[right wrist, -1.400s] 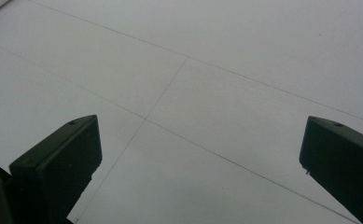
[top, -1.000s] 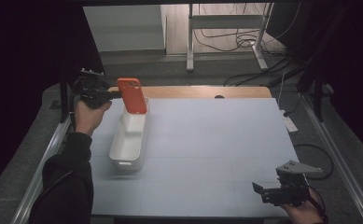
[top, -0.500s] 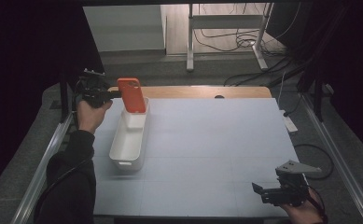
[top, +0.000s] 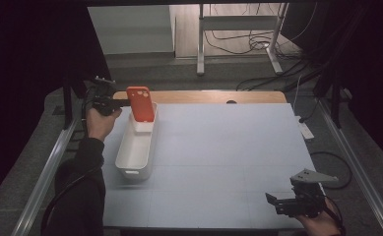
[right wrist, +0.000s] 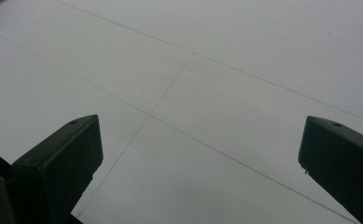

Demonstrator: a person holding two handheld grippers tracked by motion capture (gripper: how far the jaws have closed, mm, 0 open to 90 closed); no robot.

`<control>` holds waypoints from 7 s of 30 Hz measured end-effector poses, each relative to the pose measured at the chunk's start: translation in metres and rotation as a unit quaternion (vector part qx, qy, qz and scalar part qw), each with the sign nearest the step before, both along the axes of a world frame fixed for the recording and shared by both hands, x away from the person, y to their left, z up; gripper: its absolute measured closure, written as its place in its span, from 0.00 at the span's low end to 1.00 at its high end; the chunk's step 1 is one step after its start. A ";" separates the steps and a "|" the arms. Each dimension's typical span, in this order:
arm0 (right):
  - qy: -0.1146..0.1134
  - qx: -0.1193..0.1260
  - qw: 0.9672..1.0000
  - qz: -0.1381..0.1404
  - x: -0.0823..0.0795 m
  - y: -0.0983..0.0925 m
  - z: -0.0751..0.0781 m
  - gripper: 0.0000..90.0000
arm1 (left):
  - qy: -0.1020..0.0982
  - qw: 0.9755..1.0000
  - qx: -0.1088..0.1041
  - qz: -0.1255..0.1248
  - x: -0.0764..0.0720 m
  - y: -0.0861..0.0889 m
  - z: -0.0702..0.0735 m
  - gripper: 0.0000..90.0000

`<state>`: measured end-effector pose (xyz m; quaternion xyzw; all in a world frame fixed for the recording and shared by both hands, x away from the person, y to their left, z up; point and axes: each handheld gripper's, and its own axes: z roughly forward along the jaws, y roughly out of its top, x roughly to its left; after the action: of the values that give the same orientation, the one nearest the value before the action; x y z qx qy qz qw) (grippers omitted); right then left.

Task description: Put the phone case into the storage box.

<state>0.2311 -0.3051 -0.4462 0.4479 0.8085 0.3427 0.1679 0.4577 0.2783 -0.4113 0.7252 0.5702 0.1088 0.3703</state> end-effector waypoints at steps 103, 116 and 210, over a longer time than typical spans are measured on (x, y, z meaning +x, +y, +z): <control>-0.001 -0.006 1.000 0.002 0.000 0.002 0.000 0.00 | -0.053 0.992 0.013 -0.112 -0.049 -0.029 -0.034 0.01; 0.001 -0.001 1.000 -0.001 0.000 0.001 0.000 0.00 | -0.066 0.987 0.016 -0.143 -0.068 -0.041 -0.029 0.03; -0.003 -0.002 1.000 0.009 -0.001 0.002 0.000 0.00 | -0.111 0.986 0.023 -0.119 -0.242 -0.016 -0.031 0.01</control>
<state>0.2304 -0.3029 -0.4458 0.4395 0.8128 0.3434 0.1684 0.2158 0.2620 -0.4421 0.7796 0.4327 0.1565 0.4248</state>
